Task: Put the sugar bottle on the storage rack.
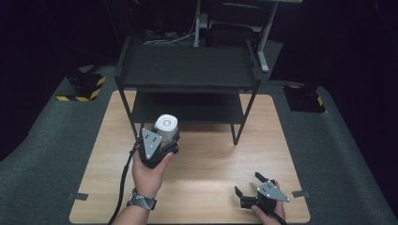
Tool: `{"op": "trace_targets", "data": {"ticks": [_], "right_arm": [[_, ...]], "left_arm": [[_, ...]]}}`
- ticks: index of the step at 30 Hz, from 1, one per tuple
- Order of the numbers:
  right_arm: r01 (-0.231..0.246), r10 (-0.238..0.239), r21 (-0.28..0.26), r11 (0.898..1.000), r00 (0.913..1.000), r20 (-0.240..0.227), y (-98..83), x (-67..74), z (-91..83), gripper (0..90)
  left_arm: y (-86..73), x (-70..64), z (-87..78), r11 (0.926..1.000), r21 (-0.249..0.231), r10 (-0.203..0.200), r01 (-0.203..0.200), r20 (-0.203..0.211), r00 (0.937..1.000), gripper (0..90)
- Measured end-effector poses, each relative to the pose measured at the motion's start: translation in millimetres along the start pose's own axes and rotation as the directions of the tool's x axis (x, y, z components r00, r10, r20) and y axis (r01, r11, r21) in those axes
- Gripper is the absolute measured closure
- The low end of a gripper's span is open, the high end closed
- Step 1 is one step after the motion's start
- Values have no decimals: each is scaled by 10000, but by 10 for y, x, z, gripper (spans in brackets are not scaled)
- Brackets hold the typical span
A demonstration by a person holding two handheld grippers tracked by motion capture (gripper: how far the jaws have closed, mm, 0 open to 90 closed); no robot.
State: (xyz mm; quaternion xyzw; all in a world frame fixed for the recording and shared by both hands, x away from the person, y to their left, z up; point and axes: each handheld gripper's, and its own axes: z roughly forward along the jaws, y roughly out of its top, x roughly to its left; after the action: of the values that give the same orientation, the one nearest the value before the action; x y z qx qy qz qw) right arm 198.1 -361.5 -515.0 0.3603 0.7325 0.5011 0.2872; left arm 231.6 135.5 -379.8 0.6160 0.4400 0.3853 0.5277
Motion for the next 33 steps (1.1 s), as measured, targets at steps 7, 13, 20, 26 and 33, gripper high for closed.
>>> {"op": "trace_targets", "data": {"ticks": [7, 13, 20, 26, 33], "right_arm": [[-2, 2, -20, 10000, 10000, -26, -4, -5, -1, 3], [2, -2, -25, 10000, 10000, -51, -5, -10, -2, 3], [21, -21, -57, 10000, 10000, -84, -11, -14, -4, 3], [41, -42, -87, 10000, 9999, -136, -16, -21, -8, 3], [50, -52, -119, 9999, 9998, -185, -22, -29, -9, 3]], "left_arm": [[188, -19, 119, 9999, -47, 162, -162, 11, 9999, 305], [295, -32, 277, 9999, -88, 145, -145, 0, 9999, 306], [342, -55, 492, 9998, -192, -2, -2, -223, 9998, 305], [397, -68, 696, 9998, -198, 45, -55, -503, 9987, 305], [419, -114, 964, 9998, -172, -80, 66, -855, 9963, 306]]}}
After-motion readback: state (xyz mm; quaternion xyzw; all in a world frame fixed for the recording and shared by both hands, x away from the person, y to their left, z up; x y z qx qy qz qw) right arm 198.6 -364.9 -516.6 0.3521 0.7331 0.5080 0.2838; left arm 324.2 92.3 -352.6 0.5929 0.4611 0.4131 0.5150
